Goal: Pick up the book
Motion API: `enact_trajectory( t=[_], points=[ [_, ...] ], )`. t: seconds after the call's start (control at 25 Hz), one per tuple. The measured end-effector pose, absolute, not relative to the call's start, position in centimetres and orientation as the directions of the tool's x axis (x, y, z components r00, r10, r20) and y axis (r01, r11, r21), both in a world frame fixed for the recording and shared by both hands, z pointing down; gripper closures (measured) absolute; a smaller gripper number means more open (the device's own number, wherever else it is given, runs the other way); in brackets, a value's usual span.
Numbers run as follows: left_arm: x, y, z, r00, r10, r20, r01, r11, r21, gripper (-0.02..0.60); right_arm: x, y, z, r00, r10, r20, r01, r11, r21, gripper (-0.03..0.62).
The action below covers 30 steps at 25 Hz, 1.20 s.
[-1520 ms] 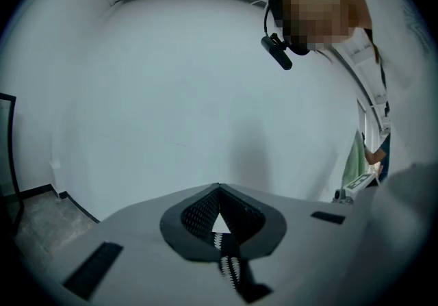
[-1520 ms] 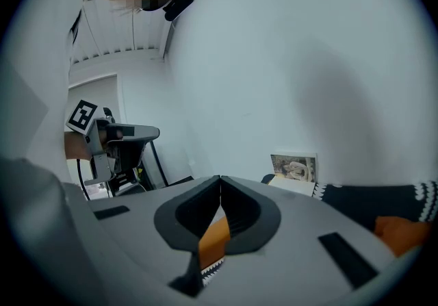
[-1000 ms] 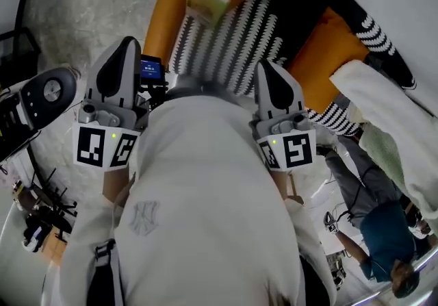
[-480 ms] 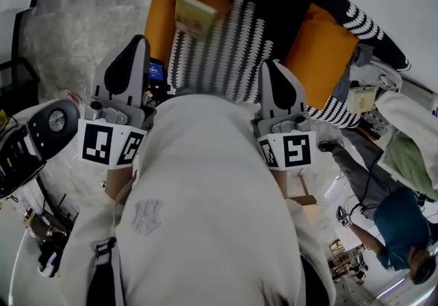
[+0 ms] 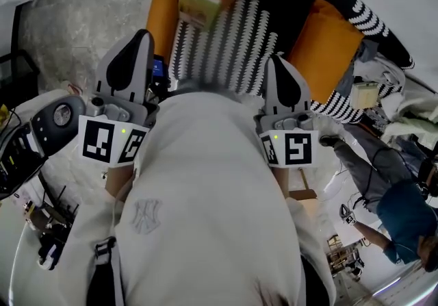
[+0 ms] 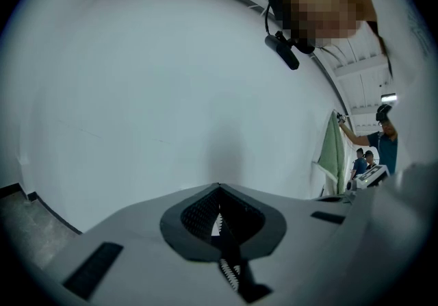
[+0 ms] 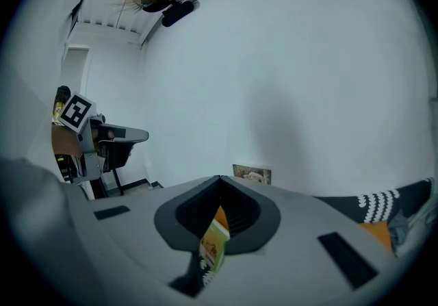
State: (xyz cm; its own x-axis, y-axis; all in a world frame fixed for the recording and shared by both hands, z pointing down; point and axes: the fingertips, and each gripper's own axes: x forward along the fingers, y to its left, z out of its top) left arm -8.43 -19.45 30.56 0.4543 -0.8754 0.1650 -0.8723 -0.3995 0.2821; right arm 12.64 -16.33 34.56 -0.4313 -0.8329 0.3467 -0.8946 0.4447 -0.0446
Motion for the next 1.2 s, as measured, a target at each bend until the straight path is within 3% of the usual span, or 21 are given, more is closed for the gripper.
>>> enact_trajectory(
  t=[1.2],
  points=[
    [-9.1, -18.3, 29.9, 0.448, -0.880, 0.155, -0.879, -0.403, 0.255, 0.572, 12.1, -14.9, 34.7, -0.443, -0.830, 0.339, -0.890, 0.454, -0.050, 0.577]
  ],
)
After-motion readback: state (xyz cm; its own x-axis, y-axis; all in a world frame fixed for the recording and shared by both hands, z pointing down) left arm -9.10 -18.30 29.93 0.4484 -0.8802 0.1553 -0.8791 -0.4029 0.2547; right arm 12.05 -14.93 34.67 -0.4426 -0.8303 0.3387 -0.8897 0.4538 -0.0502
